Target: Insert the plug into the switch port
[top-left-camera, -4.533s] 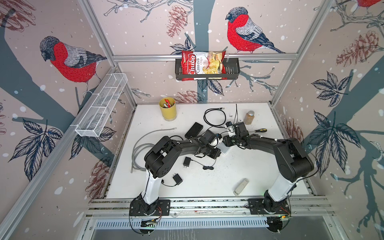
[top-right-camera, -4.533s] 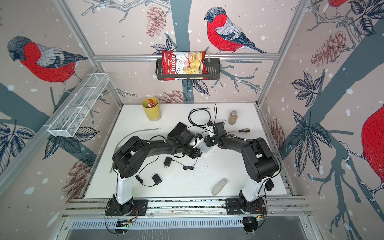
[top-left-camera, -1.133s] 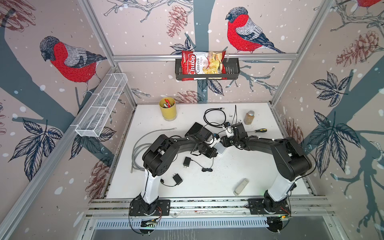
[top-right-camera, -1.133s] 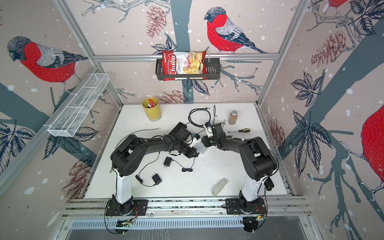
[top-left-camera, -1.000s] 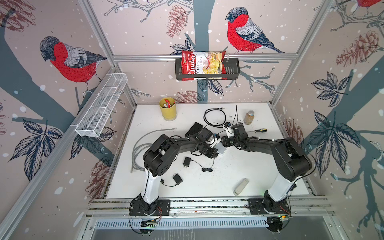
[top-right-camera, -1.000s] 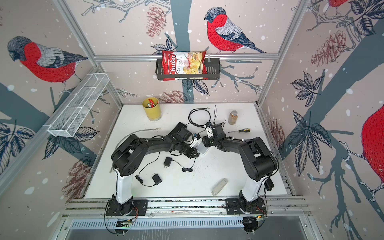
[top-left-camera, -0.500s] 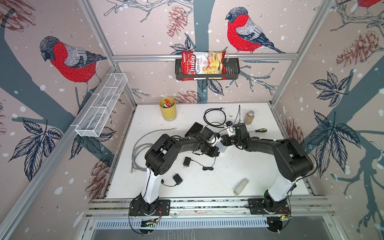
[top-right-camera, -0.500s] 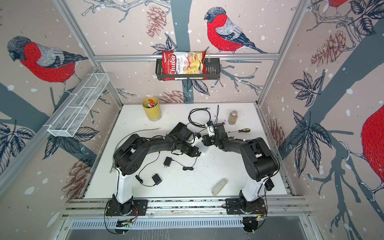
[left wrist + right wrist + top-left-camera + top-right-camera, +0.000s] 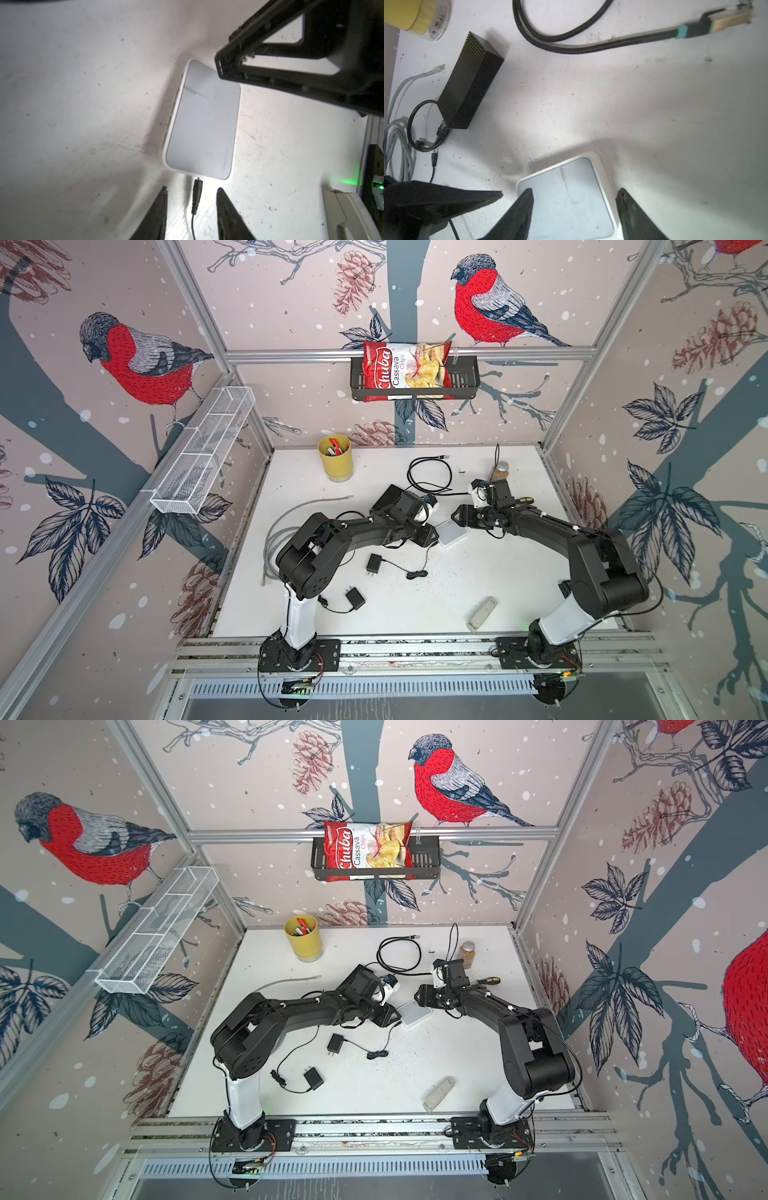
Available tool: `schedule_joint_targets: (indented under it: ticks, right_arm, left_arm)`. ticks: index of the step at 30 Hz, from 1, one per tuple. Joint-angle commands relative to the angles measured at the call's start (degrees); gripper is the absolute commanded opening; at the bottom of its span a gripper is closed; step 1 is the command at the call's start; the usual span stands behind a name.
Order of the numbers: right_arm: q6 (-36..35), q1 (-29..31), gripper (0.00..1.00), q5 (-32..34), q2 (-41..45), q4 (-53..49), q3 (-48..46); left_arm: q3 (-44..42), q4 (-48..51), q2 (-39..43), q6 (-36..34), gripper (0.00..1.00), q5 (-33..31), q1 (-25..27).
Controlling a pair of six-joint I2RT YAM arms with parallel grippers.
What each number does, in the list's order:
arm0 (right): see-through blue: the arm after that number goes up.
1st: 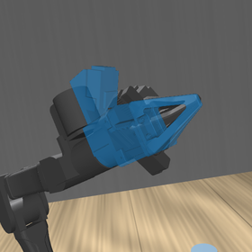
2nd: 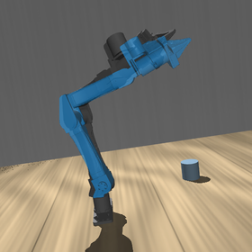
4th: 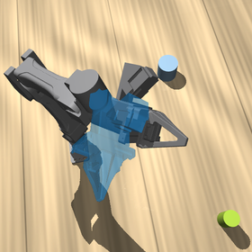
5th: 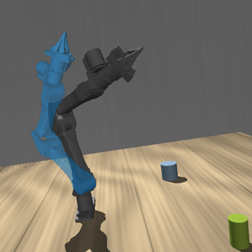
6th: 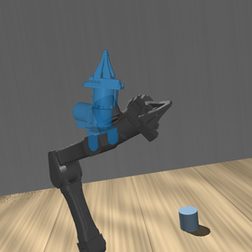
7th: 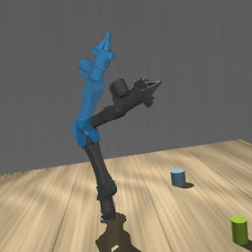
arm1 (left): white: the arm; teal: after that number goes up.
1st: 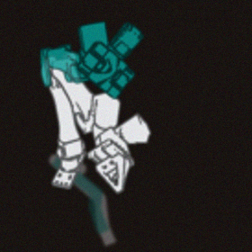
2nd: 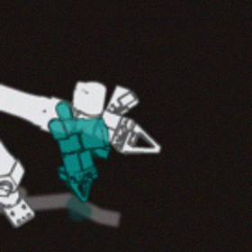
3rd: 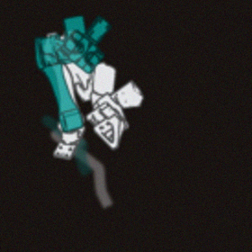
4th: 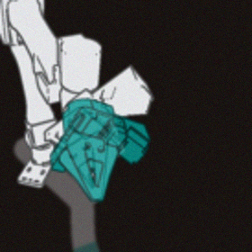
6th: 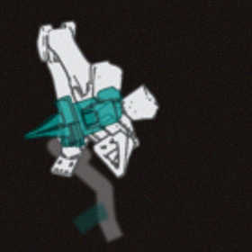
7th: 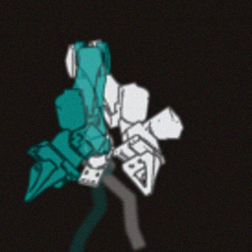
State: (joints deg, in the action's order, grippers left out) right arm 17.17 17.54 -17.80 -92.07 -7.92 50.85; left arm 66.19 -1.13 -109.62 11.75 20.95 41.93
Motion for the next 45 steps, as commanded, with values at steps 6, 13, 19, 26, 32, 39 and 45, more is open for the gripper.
schedule_joint_targets:
  ticks: [6, 13, 19, 26, 32, 39, 45]
  right_arm:
    - [5.44, -0.89, 0.67, 0.66, 4.81, -2.88, -2.92]
    - [8.22, -0.31, 0.68, 3.00, 6.56, -0.58, -6.29]
    - [5.17, -1.16, 0.68, 2.19, 2.88, 2.51, -4.50]
    - [3.63, -1.32, 0.68, 1.62, -1.32, 3.95, -2.24]
    - [2.50, -2.81, 0.67, 0.20, -2.13, 5.31, -3.08]
    - [1.44, -3.04, 0.65, -1.31, -3.43, 6.50, -3.37]
    - [1.28, -3.04, 0.64, -2.30, -4.32, 7.66, -3.71]
  left_arm:
    - [6.71, -1.43, -2.29, 2.48, 0.50, -0.12, -1.87]
    - [-0.44, -1.53, 1.12, 2.20, 0.48, -4.10, -1.20]
    - [-8.27, -3.37, 5.60, -3.60, 0.48, -5.25, 0.47]
    - [-5.82, -2.48, 1.17, -3.97, 0.47, -10.01, 4.55]
    - [-3.90, -0.97, -1.40, -4.19, 0.37, -11.91, 5.44]
    - [-2.81, -0.54, -2.68, -6.14, 0.25, -10.50, 5.88]
    - [-2.31, -0.40, -3.64, -6.91, 0.17, -9.35, 6.20]
